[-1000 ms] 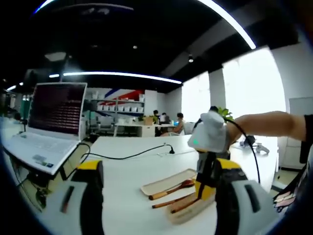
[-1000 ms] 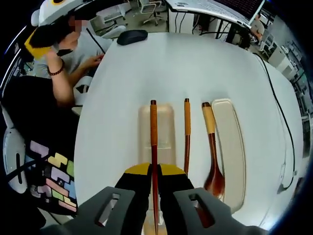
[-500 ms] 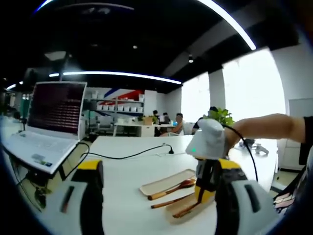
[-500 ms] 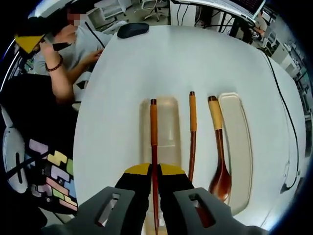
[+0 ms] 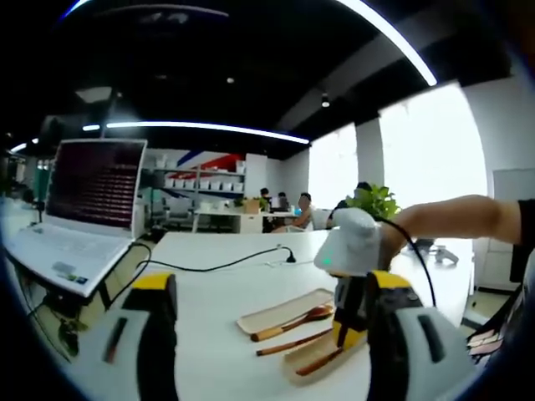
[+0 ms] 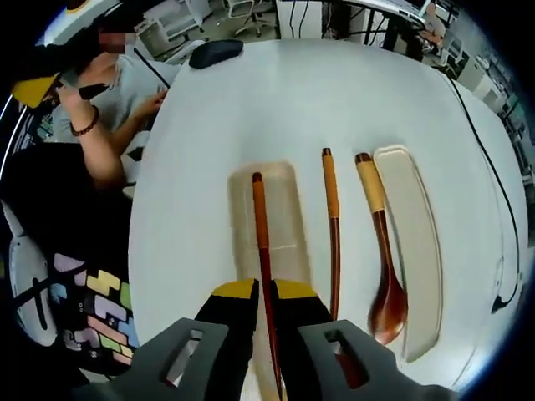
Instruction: Arrange the utensils inside the cutlery case until each visible utensil rests in its matching compartment.
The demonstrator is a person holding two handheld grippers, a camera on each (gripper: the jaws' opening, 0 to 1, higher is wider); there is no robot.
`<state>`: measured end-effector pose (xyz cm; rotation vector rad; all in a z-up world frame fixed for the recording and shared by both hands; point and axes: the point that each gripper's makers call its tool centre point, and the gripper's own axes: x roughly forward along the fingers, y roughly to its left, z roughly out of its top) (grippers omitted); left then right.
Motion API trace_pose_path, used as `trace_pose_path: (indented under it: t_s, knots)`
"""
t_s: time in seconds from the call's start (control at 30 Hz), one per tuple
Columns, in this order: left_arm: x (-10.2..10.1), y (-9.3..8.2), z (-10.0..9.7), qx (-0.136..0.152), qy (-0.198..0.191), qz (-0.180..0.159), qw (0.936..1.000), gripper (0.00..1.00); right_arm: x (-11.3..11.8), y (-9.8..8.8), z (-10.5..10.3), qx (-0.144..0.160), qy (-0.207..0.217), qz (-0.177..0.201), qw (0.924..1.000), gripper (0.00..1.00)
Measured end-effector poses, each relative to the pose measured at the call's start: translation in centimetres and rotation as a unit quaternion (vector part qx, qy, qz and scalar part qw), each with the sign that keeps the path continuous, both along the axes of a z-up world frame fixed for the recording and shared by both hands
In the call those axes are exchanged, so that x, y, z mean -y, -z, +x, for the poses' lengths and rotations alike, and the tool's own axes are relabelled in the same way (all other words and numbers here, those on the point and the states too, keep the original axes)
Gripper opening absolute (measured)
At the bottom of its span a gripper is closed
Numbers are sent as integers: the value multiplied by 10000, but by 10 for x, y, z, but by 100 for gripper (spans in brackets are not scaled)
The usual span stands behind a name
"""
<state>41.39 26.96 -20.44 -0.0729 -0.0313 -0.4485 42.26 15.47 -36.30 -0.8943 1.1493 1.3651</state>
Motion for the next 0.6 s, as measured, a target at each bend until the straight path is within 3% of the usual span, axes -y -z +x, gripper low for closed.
trace_pose_path:
  t_s: [0.17,0.33,0.4,0.47,0.6]
  knots:
    - [-1,1,1,-20,-23,3,10000,99,-3,-15,-2,108,87,224,9997,7]
    - [0,0,0,3,3,-15,10000,99,-8,-25,8,222,123,380,9990,8]
    - [-1,0,0,4,-9,-11,10000,99,-7,-23,16,449,199,399,9980,8]
    - [-2,0,0,1,-29,-4,10000,99,-7,-25,37,911,312,463,9943,8]
    - [-2,-1,-1,17,-15,-23,10000,99,-7,-21,47,921,436,535,9934,9]
